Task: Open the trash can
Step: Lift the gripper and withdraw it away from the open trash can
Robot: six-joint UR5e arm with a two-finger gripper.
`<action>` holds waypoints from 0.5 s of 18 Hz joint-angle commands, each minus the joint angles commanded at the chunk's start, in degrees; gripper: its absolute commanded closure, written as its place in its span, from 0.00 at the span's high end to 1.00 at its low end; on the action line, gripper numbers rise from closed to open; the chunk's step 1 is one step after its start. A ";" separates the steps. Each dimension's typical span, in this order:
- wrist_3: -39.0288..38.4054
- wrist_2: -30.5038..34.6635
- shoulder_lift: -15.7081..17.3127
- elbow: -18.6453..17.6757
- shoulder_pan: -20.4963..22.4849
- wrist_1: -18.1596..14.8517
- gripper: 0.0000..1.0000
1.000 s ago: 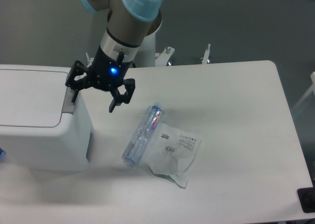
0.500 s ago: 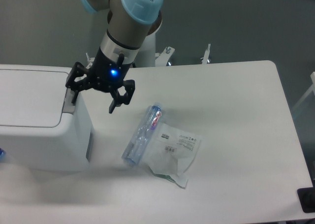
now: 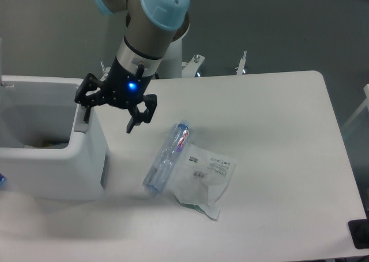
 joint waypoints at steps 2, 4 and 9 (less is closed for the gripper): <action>0.18 0.00 -0.26 2.20 0.00 0.00 1.00; 0.44 0.00 -0.44 3.34 0.18 0.17 1.00; 0.88 0.00 -0.35 3.43 4.03 5.00 1.00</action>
